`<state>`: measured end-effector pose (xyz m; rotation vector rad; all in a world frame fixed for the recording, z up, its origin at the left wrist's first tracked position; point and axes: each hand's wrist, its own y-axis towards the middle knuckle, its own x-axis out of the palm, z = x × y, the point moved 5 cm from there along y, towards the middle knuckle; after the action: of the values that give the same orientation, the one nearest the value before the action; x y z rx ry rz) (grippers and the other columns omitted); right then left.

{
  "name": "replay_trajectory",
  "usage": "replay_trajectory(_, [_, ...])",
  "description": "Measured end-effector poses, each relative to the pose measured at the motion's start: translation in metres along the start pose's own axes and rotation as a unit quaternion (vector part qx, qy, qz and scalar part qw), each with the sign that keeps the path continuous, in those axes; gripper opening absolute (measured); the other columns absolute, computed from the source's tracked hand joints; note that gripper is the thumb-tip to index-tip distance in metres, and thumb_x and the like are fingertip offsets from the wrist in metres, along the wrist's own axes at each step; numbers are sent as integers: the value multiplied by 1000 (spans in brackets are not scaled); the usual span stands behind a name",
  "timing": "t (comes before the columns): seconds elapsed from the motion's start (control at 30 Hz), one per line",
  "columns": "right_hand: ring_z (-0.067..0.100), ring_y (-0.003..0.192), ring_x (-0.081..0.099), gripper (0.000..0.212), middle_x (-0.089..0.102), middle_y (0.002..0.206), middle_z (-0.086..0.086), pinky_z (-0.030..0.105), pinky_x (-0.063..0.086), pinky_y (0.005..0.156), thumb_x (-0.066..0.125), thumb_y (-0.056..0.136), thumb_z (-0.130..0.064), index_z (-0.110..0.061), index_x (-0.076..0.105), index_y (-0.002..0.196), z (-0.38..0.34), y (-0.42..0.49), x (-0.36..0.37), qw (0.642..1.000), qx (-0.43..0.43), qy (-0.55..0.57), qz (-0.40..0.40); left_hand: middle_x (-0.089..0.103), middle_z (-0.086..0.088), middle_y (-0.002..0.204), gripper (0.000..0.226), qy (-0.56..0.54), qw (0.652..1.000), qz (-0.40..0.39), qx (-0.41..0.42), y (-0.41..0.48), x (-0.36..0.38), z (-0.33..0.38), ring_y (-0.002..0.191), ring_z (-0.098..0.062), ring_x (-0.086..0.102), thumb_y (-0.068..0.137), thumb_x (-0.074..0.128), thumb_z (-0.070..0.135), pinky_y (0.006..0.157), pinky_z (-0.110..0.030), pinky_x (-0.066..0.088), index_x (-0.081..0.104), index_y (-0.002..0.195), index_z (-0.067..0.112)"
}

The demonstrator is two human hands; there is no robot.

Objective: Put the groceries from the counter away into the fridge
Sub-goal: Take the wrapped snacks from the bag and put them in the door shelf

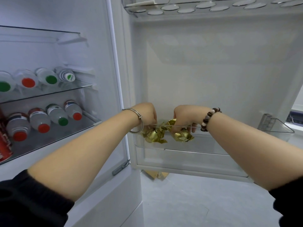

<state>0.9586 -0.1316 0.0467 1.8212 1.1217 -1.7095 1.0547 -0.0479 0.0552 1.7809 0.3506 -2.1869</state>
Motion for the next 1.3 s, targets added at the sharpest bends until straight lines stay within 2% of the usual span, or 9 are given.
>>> replay_trajectory(0.13, [28, 76, 71, 52, 70, 83, 12, 43, 60, 67, 81, 68, -39, 0, 65, 98, 5, 5, 6, 999, 18, 30, -18, 63, 5, 67, 18, -12, 999, -44, 2, 3, 1, 2, 60, -11, 58, 78, 73, 15, 77, -31, 57, 74, 95, 9])
replay_trajectory(0.33, [26, 73, 72, 54, 68, 90, 11, 41, 59, 71, 82, 69, -34, -2, 57, 106, 12, -4, 4, 997, 37, 65, -30, 60, 7, 65, 20, -9, 999, -33, 6, 5, 2, 1, 56, -8, 54, 73, 78, 14, 71, -28, 54, 75, 92, 14])
replay_trajectory(0.47, [24, 67, 72, 45, 73, 82, 13, 38, 60, 70, 80, 72, -30, 1, 61, 99, 10, -4, 7, 994, 45, 93, -28, 60, 6, 65, 20, -10, 1000, -28, 1, 5, 2, 0, 65, -16, 59, 71, 79, 14, 72, -29, 55, 75, 90, 15])
replay_trajectory(0.67, [25, 74, 72, 50, 73, 85, 15, 40, 58, 80, 78, 73, -36, 3, 64, 100, 6, 3, 14, 989, 50, 137, -28, 64, 1, 70, 19, -10, 1000, -27, 2, 7, 3, 0, 66, -18, 60, 72, 78, 14, 71, -28, 54, 75, 91, 14])
replay_trajectory(0.77, [26, 74, 72, 51, 72, 87, 16, 40, 59, 76, 77, 75, -40, 3, 62, 98, 11, 2, 12, 988, 54, 144, -27, 68, -4, 81, 22, -15, 1000, -25, -1, 7, 4, -1, 71, -20, 62, 71, 79, 15, 71, -29, 54, 75, 93, 12])
replay_trajectory(0.93, [26, 74, 72, 37, 72, 84, 15, 38, 60, 71, 74, 80, -31, 2, 61, 94, 18, -3, 9, 982, 52, 179, -3, 65, 2, 73, 23, -31, 999, -22, -2, 7, 4, -2, 71, -19, 63, 69, 79, 12, 65, -26, 53, 74, 91, 16])
replay_trajectory(1.03, [24, 74, 72, 31, 73, 82, 14, 35, 60, 68, 72, 82, -28, 0, 61, 92, 17, -6, 13, 979, 42, 199, -7, 68, -1, 82, 24, -35, 999, -8, 4, 6, 3, -2, 77, -19, 65, 71, 78, 12, 69, -26, 54, 74, 93, 16])
replay_trajectory(1.17, [23, 76, 72, 32, 72, 88, 12, 35, 60, 70, 67, 85, -27, -4, 57, 105, 14, -15, 8, 975, 39, 211, 60, 68, 0, 93, 16, -58, 997, 52, 7, 6, 3, -7, 83, -17, 62, 78, 70, 10, 71, -25, 50, 72, 90, 19])
replay_trajectory(1.3, [18, 81, 67, 20, 67, 93, 3, 33, 58, 72, 63, 87, -28, -15, 61, 101, 16, -31, -4, 961, 20, 193, 198, 68, 2, 95, 15, -118, 974, 191, 14, -10, -3, -9, 89, -16, 62, 81, 64, 14, 81, -28, 51, 72, 93, 20])
